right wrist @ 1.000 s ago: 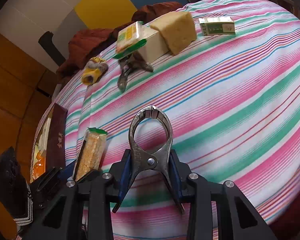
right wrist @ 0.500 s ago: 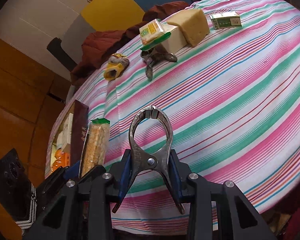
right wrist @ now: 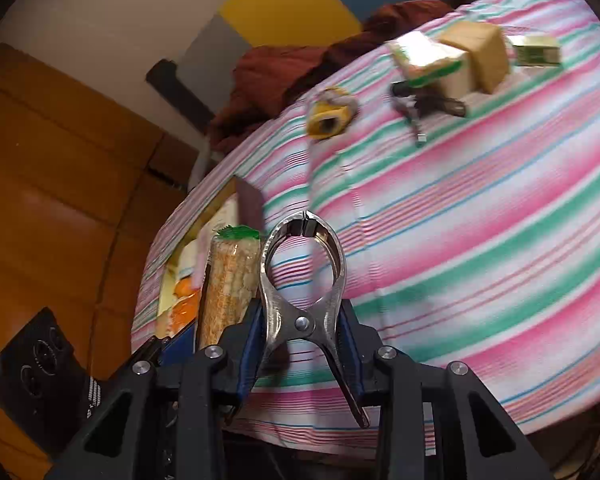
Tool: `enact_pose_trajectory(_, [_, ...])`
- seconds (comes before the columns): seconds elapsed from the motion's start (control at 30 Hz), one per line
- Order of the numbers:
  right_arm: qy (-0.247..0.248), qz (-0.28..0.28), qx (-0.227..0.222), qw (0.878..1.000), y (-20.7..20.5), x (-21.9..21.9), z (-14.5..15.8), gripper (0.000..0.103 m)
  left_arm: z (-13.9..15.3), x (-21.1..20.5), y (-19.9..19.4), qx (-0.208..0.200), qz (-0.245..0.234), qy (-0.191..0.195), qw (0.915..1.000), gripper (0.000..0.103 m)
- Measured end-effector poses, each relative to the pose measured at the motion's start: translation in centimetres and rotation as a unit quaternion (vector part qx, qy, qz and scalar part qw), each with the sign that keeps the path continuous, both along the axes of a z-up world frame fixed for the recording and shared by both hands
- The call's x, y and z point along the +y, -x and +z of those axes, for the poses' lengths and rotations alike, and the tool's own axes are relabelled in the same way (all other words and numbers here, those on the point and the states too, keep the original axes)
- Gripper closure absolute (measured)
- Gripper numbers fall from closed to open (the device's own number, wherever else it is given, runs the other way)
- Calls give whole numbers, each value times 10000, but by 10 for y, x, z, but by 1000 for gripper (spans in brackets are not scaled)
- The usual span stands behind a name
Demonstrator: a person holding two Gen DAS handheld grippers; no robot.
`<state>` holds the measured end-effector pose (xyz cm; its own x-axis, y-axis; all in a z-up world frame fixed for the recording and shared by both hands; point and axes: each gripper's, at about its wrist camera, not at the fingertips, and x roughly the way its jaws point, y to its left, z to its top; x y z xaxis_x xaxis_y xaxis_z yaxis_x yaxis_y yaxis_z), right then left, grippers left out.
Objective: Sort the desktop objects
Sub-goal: 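Carry the cracker pack and silver clip over the gold tray and release both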
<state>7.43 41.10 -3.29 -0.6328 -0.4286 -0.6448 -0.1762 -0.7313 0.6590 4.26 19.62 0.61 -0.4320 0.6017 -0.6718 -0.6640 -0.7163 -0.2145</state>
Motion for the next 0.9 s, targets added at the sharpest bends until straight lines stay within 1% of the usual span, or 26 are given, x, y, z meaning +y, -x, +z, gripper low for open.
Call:
enact_pose_trajectory(0.13, [0, 416, 139, 9990, 20, -33, 8, 67, 3, -39, 16, -89, 535, -217, 9983, 56])
enact_pose_trajectory(0.2, [-9, 612, 203, 9979, 31, -50, 11, 67, 2, -54, 25, -102, 776, -261, 9966, 56])
enact_pose_trajectory(0.33, [-267, 1009, 336, 9940, 52, -86, 15, 67, -8, -86, 50, -349, 1296, -362, 9903, 56])
enact_pose_trajectory(0.4, [-495, 1189, 355, 9910, 62, -102, 14, 67, -18, -92, 63, -503, 1420, -206, 9884, 56])
enact_pose_trajectory(0.47, [-546, 1274, 285, 9899, 72, -110, 7, 66, -26, -104, 75, -649, 1731, -274, 9824, 56])
enact_pose_trajectory(0.5, [-487, 1296, 282, 9900, 75, -113, 3, 65, -31, -110, 81, -810, 1899, -290, 9780, 51])
enact_pose_trajectory(0.57, [-552, 1218, 186, 9908, 79, -114, -5, 59, -37, -118, 88, -1075, 2074, -326, 9718, 51])
enact_pose_trajectory(0.6, [-562, 1182, 148, 9913, 80, -114, -7, 51, -40, -123, 90, -1169, 2116, -429, 9694, 51])
enact_pose_trajectory(0.63, [-493, 1167, 157, 9918, 78, -112, -9, 47, -40, -126, 90, -1198, 2131, -524, 9682, 51])
enact_pose_trajectory(0.7, [-419, 1139, 164, 9925, 77, -107, -11, 47, -39, -130, 87, -1126, 2200, -579, 9673, 50])
enact_pose_trajectory(0.8, [-454, 1112, 170, 9926, 70, -102, -12, 47, -36, -130, 84, -972, 2274, -556, 9673, 49])
enact_pose_trajectory(0.9, [-540, 1168, 212, 9915, 62, -102, -10, 48, -35, -130, 84, -990, 2337, -573, 9656, 49])
